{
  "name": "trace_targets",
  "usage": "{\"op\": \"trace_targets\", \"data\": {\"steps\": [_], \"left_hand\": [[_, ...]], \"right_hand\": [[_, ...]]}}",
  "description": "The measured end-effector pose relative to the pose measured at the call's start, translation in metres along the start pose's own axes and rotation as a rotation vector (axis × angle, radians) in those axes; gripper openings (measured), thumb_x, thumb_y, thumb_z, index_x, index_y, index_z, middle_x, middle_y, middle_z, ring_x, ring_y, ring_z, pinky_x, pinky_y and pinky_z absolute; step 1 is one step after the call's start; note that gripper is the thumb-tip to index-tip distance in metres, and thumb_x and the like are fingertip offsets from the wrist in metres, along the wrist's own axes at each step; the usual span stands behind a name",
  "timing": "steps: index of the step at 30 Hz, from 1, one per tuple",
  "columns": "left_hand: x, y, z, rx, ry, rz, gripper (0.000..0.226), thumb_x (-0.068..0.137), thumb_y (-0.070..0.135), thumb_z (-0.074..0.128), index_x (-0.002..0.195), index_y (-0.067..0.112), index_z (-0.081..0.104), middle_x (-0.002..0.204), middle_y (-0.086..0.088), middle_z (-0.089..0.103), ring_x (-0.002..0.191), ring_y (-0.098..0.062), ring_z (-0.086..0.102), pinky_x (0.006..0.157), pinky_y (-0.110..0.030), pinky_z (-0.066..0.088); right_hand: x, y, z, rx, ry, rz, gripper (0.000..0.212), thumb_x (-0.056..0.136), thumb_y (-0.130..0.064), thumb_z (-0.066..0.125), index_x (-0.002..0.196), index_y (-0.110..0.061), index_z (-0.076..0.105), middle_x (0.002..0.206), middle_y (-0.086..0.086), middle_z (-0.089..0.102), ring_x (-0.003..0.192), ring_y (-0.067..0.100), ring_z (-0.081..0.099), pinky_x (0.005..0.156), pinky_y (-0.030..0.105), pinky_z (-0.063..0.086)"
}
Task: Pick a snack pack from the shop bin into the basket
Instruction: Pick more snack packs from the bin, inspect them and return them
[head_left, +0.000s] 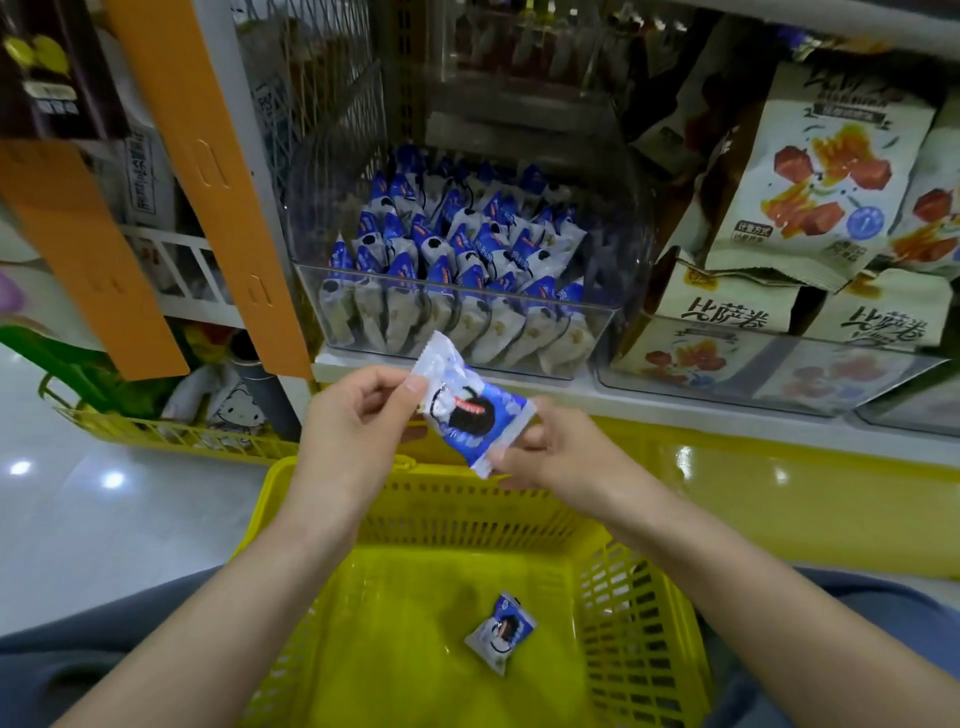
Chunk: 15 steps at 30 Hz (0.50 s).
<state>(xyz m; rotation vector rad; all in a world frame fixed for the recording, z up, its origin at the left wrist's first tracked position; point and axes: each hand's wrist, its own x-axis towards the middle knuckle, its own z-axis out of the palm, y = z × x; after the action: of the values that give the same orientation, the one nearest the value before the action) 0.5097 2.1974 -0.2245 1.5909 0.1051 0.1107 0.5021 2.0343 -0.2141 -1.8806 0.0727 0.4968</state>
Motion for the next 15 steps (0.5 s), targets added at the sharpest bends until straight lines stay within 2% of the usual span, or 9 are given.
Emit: {"op": "trace_targets", "data": {"steps": [2,3,4,6,8,10,12,15], "left_hand": [[0.001,-0.001,-0.001,0.138,-0.027,0.095,0.016,0.088,0.014,0.059,0.075,0.020,0.066,0.069,0.009,0.069,0.069,-0.006,0.065,0.064,-0.020,0.054],[0.000,-0.002,-0.001,0.230,-0.047,0.152,0.018,0.087,0.014,0.060,0.073,0.024,0.064,0.068,0.010,0.068,0.069,-0.007,0.064,0.065,-0.022,0.053],[-0.001,-0.002,-0.001,0.318,-0.071,0.204,0.022,0.086,0.014,0.062,0.070,0.029,0.063,0.066,0.012,0.067,0.067,-0.005,0.063,0.065,-0.023,0.051],[-0.004,-0.004,0.001,0.394,-0.113,0.258,0.026,0.085,0.014,0.063,0.067,0.033,0.061,0.068,0.015,0.067,0.065,-0.001,0.061,0.064,-0.021,0.049],[-0.004,-0.005,0.003,0.323,-0.126,0.205,0.024,0.085,0.014,0.063,0.071,0.033,0.064,0.070,0.012,0.069,0.067,-0.001,0.063,0.066,-0.021,0.052],[-0.004,-0.005,0.005,0.154,-0.120,0.078,0.017,0.085,0.014,0.062,0.076,0.028,0.066,0.072,0.007,0.070,0.069,-0.005,0.064,0.068,-0.023,0.054],[-0.004,-0.004,0.006,0.056,-0.121,-0.004,0.012,0.084,0.015,0.062,0.077,0.023,0.066,0.070,0.006,0.070,0.066,-0.004,0.064,0.064,-0.019,0.055],[-0.005,-0.001,0.007,0.098,-0.155,0.042,0.014,0.086,0.012,0.061,0.074,0.019,0.065,0.060,0.011,0.067,0.057,0.004,0.060,0.058,-0.012,0.049]], "right_hand": [[0.000,0.002,0.004,-0.239,0.080,-0.107,0.060,0.079,-0.014,0.072,0.130,-0.014,0.040,0.127,0.001,0.054,0.109,0.012,0.055,0.095,0.030,0.046],[0.000,0.001,0.005,-0.286,0.115,-0.175,0.066,0.077,-0.019,0.074,0.132,-0.017,0.038,0.127,-0.005,0.052,0.113,0.009,0.052,0.097,0.028,0.044],[-0.001,0.000,0.006,-0.281,0.130,-0.232,0.063,0.076,-0.022,0.074,0.130,-0.020,0.041,0.122,-0.009,0.053,0.110,0.006,0.053,0.094,0.025,0.045],[-0.002,-0.001,0.008,-0.243,0.140,-0.302,0.042,0.078,-0.026,0.072,0.115,-0.022,0.053,0.106,-0.012,0.062,0.096,0.006,0.059,0.084,0.025,0.050],[-0.001,0.000,0.009,-0.222,0.159,-0.298,0.027,0.078,-0.026,0.071,0.103,-0.021,0.062,0.097,-0.005,0.069,0.090,0.012,0.064,0.083,0.032,0.051],[0.002,0.002,0.010,-0.126,0.156,-0.253,0.023,0.080,-0.022,0.071,0.102,-0.021,0.063,0.100,-0.001,0.070,0.093,0.017,0.065,0.088,0.039,0.050],[0.003,0.003,0.011,0.013,0.122,-0.224,0.021,0.083,-0.015,0.067,0.103,-0.019,0.061,0.102,0.002,0.069,0.097,0.021,0.065,0.091,0.045,0.049],[0.003,0.003,0.013,0.092,0.124,-0.241,0.008,0.088,-0.014,0.060,0.090,-0.022,0.059,0.094,0.003,0.068,0.092,0.023,0.066,0.088,0.048,0.050]]}}
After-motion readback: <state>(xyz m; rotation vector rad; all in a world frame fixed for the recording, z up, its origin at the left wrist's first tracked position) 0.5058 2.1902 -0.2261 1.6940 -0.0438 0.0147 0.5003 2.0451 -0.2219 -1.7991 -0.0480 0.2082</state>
